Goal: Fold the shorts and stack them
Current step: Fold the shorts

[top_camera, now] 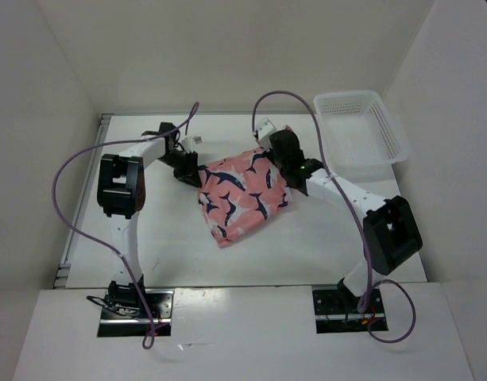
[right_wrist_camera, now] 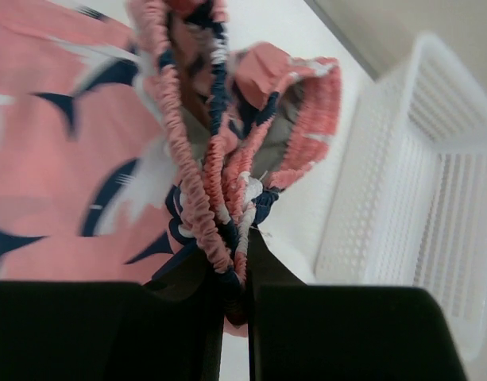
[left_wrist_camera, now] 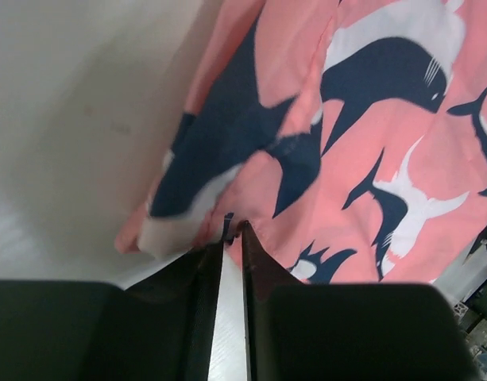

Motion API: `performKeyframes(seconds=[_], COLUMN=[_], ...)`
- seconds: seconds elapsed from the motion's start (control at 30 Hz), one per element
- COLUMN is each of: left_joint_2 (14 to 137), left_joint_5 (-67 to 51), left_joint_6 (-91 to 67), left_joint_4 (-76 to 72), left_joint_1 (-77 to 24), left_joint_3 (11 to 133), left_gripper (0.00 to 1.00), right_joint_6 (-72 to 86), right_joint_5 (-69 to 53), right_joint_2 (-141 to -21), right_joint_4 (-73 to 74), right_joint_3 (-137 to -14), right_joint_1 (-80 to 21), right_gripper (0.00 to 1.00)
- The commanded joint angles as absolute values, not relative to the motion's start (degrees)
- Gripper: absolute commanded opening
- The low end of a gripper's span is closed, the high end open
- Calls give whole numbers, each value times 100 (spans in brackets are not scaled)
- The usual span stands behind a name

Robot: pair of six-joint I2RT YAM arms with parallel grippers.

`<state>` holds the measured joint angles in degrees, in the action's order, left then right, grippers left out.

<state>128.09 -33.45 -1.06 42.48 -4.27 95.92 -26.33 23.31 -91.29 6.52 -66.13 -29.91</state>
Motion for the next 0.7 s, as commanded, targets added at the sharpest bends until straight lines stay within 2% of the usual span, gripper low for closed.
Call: performKeyframes(seconds=[0.0, 0.17, 0.3, 0.47, 0.67], left_joint_2=[13245, 13570, 13702, 13702, 13649], left_joint_5=[-3173, -3243, -3164, -3059, -3006], left_joint_6=[0, 0, 0, 0, 0], left_joint_4=[4086, 4323, 4430, 4430, 4430], left_joint_1=[-492, -545, -545, -431, -378], left_joint_3=[9965, 10975, 11188, 11188, 11188], left_gripper=[23, 20, 19, 19, 15], right_joint_6=[-3006, -2777, -2777, -2830, -2892], right_joint_5=[2408, 2347, 2347, 2294, 2538], right_joint_2=[-8921, -9035, -9175, -9518, -10247], right_joint_4=[237, 500, 448, 141, -17], right_joint_3=[-7013, -7207, -7129, -6899, -7690], right_joint_1=[-3611, -4437, -5175, -5335, -5476], right_gripper=[0, 0, 0, 0, 0])
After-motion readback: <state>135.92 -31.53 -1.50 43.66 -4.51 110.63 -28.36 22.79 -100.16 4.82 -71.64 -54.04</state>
